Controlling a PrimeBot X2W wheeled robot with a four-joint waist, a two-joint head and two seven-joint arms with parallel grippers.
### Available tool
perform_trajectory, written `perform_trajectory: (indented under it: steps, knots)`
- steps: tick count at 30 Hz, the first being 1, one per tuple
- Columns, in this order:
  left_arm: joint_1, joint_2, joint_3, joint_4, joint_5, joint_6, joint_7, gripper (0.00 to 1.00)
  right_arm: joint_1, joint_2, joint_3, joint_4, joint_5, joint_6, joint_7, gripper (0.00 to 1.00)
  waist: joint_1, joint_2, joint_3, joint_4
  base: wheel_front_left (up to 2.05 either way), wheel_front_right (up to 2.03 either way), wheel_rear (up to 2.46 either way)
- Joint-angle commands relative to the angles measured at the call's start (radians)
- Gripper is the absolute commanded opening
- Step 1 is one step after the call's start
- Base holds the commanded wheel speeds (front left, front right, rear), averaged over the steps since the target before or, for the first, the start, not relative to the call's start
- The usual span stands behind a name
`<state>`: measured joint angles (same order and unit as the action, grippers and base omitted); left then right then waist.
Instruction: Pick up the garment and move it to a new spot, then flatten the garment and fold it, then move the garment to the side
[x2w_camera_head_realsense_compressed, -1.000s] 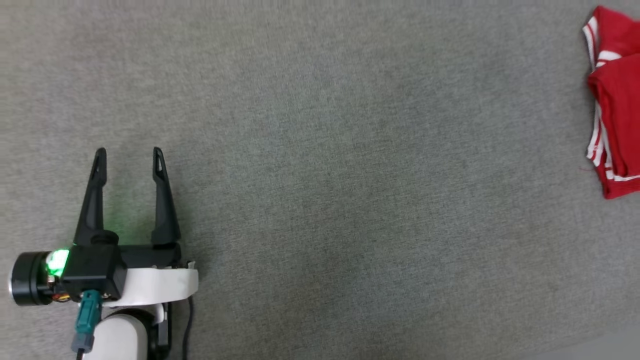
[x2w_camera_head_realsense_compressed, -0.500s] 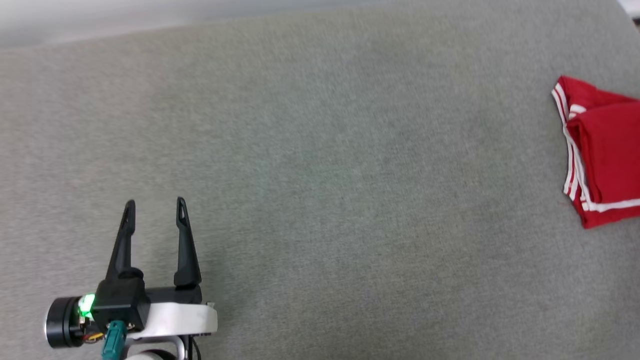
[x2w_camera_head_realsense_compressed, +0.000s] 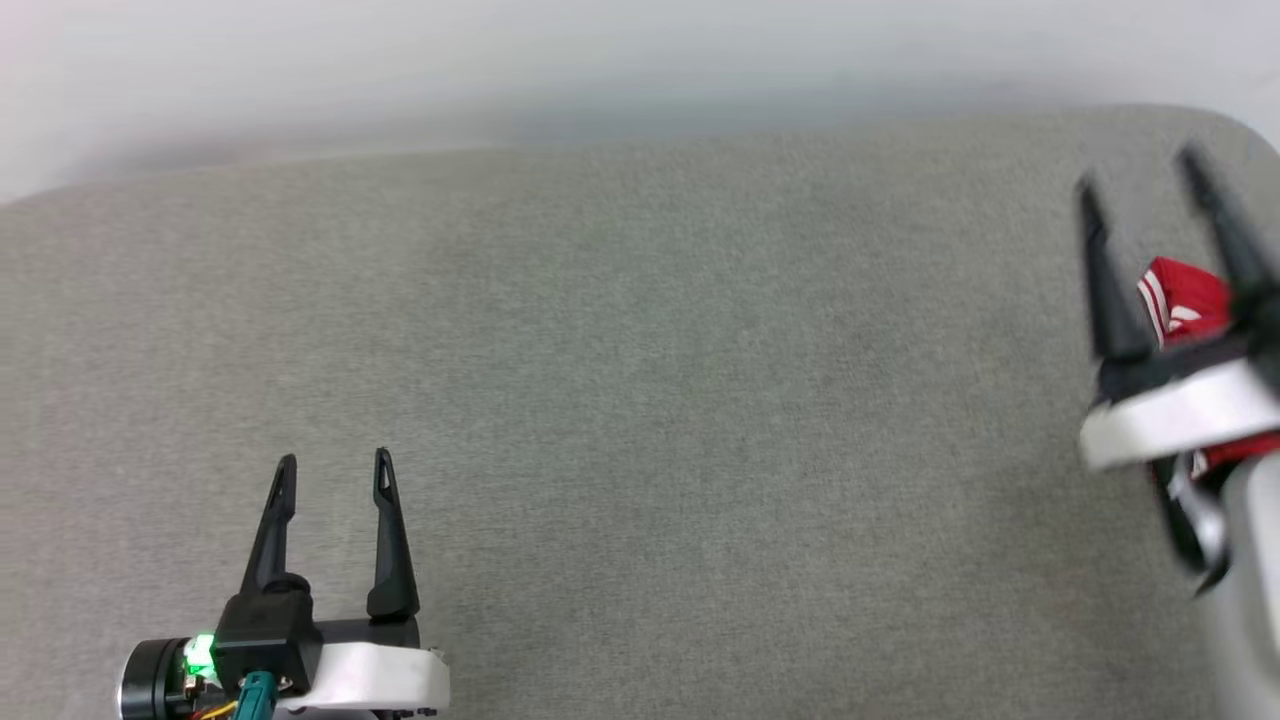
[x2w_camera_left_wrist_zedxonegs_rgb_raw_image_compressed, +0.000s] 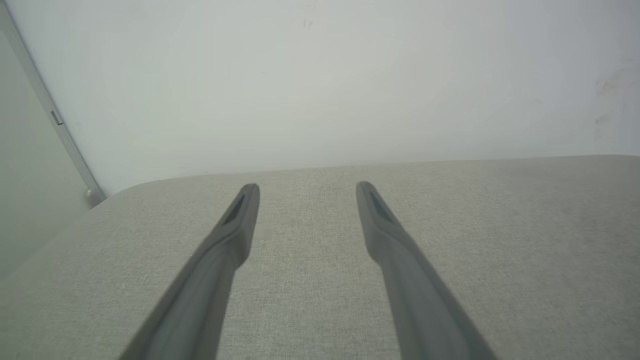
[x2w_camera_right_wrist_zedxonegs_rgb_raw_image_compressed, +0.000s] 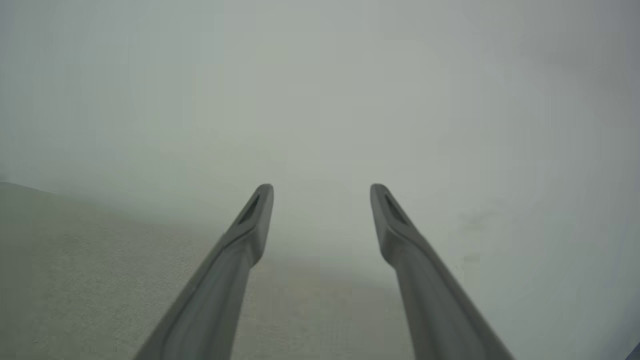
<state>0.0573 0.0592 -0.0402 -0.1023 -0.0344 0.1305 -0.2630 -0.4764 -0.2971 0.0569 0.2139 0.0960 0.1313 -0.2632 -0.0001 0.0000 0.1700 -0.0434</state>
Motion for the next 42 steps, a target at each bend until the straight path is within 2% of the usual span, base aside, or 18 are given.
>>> perform_trajectory:
  steps: [1, 9, 16, 27, 36, 37, 39, 42]
  knots:
    - [0.013, -0.002, -0.005, 0.008, -0.002, -0.006, -0.002, 1.00, 0.065, 0.027, 0.000, -0.021, -0.007, -0.001, -0.001, 1.00, 0.0001, 0.0000, -0.029, 0.024, 0.00, 0.00, 0.00]
    - [0.038, -0.004, -0.005, 0.040, -0.002, -0.018, -0.002, 1.00, 0.255, 0.124, -0.033, -0.043, 0.006, -0.001, -0.001, 1.00, 0.0001, 0.0000, -0.080, 0.061, 0.00, 0.00, 0.00]
    - [0.073, -0.006, -0.008, 0.058, -0.006, -0.033, -0.002, 1.00, 0.405, 0.193, -0.080, -0.091, -0.001, -0.001, -0.001, 1.00, 0.0001, 0.0000, -0.124, 0.065, 0.00, 0.00, 0.00]
    - [0.116, -0.006, -0.001, 0.060, -0.012, -0.062, -0.002, 1.00, 0.551, 0.234, -0.110, -0.170, 0.011, -0.001, -0.001, 1.00, 0.0001, 0.0000, -0.166, 0.056, 0.00, 0.00, 0.00]
    - [0.110, -0.007, 0.005, 0.057, -0.013, -0.081, -0.002, 1.00, 0.588, 0.246, -0.108, -0.199, 0.015, -0.001, -0.001, 1.00, 0.0001, 0.0000, -0.167, 0.058, 0.00, 0.00, 0.00]
    - [0.109, -0.007, 0.004, 0.059, -0.013, -0.079, 0.000, 0.00, 0.578, 0.241, -0.108, -0.195, 0.011, 0.000, 0.000, 0.00, 0.0001, 0.0000, -0.168, 0.058, 0.00, 0.00, 0.00]
    - [0.115, -0.007, 0.002, 0.086, -0.013, -0.078, 0.001, 0.00, 0.586, 0.241, -0.108, -0.168, 0.010, 0.000, 0.001, 0.00, 0.0001, 0.0000, -0.168, 0.058, 0.00, 0.00, 0.00]
    - [0.113, -0.006, 0.000, 0.081, -0.081, -0.082, 0.008, 0.00, 0.581, 0.241, -0.105, -0.165, 0.075, 0.000, 0.011, 0.00, 0.0001, 0.0000, -0.167, 0.057, 0.00, 0.00, 0.00]
